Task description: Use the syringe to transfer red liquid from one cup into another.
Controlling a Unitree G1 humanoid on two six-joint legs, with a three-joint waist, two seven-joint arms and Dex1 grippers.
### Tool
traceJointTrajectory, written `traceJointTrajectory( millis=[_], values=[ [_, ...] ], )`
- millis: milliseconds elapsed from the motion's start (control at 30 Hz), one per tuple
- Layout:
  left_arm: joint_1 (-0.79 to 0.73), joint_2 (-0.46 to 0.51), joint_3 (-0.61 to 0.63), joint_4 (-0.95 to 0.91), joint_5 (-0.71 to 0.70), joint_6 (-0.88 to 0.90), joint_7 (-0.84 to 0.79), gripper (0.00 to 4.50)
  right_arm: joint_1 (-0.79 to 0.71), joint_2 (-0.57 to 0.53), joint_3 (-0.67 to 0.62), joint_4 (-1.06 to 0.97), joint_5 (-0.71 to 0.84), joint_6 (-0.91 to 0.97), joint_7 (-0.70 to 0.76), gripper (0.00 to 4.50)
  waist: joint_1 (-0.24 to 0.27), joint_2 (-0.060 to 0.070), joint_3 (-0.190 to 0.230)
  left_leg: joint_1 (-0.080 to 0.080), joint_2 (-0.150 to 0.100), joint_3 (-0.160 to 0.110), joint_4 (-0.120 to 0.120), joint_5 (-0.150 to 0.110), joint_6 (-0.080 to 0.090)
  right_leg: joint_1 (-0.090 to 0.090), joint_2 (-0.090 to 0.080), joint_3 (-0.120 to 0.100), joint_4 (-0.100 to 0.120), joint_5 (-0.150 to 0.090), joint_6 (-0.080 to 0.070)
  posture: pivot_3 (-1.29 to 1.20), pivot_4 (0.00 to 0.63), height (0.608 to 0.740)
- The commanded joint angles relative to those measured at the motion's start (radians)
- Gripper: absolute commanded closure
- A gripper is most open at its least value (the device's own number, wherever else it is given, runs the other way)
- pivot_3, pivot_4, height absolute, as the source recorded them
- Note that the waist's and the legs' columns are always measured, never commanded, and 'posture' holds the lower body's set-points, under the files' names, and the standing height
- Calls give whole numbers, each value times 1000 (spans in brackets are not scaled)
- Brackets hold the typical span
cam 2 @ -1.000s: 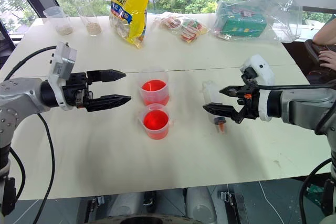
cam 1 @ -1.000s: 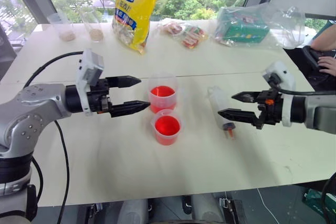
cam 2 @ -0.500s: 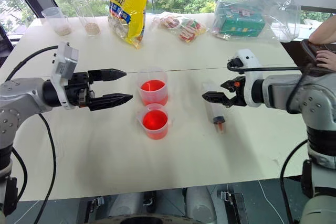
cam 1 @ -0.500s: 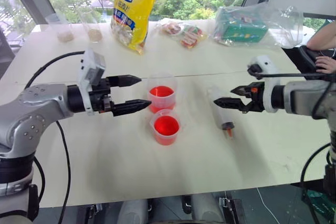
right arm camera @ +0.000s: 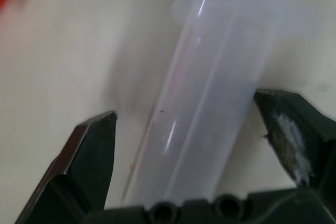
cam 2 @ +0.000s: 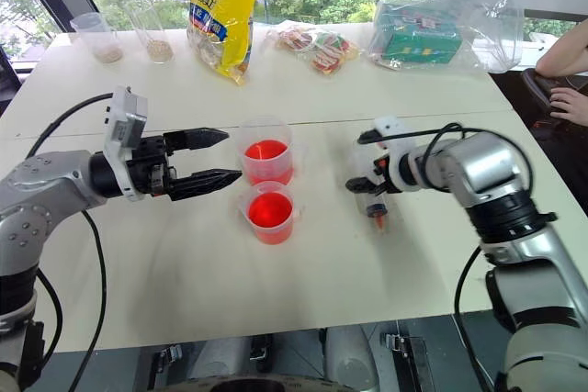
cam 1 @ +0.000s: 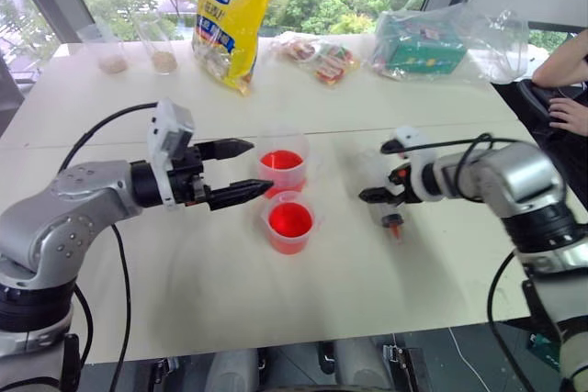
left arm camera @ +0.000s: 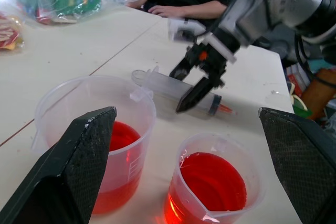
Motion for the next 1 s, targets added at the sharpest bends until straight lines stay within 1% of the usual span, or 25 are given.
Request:
traceJointTrajectory(
  millis=[33, 167, 200, 233, 267, 400, 433, 567, 600, 733, 767, 867, 1000],
  values=[
    [3, -3, 26, -40, 1, -26, 16, 0, -24, 17, 40, 40, -89, -59, 33, 27, 0, 0, 0, 0, 0, 0, 0, 0, 0, 0, 0, 0, 0, 0, 0, 0, 150, 740],
    [-10, 0, 22, -30, 14, -39, 15, 0, -45, 61, 55, 97, -151, -102, 63, 27, -3, -1, -1, 2, 0, 0, 0, 0, 0, 2, 0, 0, 0, 0, 0, 0, 150, 740],
    [-14, 1, 23, -28, 14, -39, 15, 0, -46, 69, 58, 102, -162, -108, 76, 411, -3, -1, -1, 2, 0, 0, 0, 0, -1, 2, 0, 0, 0, 0, 0, 0, 150, 740],
    [-16, 2, 24, -25, 17, -42, 13, 0, -43, 75, 62, 105, -173, -113, 89, 542, -3, -1, -1, 2, 0, 0, 0, 0, -1, 2, 0, 0, 0, 0, 0, 0, 150, 740],
    [-17, 3, 24, -24, 19, -44, 12, 0, -40, 79, 62, 106, -182, -116, 99, 840, -3, -2, -1, 2, 0, 0, 0, 1, -1, 2, 0, 0, 0, 0, 0, 0, 150, 740],
    [-27, 7, 20, -12, 28, -52, 6, 0, -36, 91, 48, 115, -215, -122, 128, 2769, -4, -2, -1, 3, 0, 0, 0, 1, -1, 3, 0, 0, 0, 0, 0, 0, 150, 740],
    [-31, 9, 19, -7, 34, -55, 3, 0, -36, 93, 37, 114, -217, -120, 134, 3057, -4, -2, -1, 3, 0, 0, 0, 1, -1, 3, 1, 0, 0, 0, 0, 0, 150, 740],
    [-72, 35, 27, 35, 45, -56, -25, 0, -36, 67, -29, 47, -229, -113, 126, 3057, 0, -1, -1, 2, 0, 0, 0, 1, -1, 2, 1, 0, 0, 0, 0, 0, 150, 740],
    [-87, 43, 30, 51, 47, -56, -33, 0, -34, 62, -62, 14, -220, -115, 123, 3057, 0, -1, -1, 2, 0, 0, 0, 1, -1, 2, 1, -1, 0, 0, 0, 0, 150, 740],
    [-132, 70, 43, 106, 51, -55, -59, 0, -29, 94, -258, -144, -137, -202, 124, 3057, 2, 0, 0, -1, 0, 0, 0, 1, -1, -1, 0, 0, 0, 0, 0, 0, 150, 740],
    [-142, 79, 45, 120, 52, -54, -67, 0, -34, 120, -310, -178, -117, -274, 122, 3057, 2, 0, 0, -1, 0, 0, 0, 1, -1, -1, 0, -1, 0, 1, 1, 0, 150, 740],
    [-164, 93, 48, 147, 56, -53, -85, 0, -48, 208, -404, -243, -65, -469, 148, 3057, -2, 0, 0, -1, 0, 0, -1, 1, -1, -2, 1, -1, 0, 1, 1, 0, 150, 740],
    [-186, 106, 37, 172, 67, -56, -109, 0, -109, 400, -477, -221, 11, -602, 93, 3057, -4, 1, 0, 0, 1, 0, -2, 1, -2, -2, 2, -2, 1, 1, 1, 0, 150, 740]
  ],
)
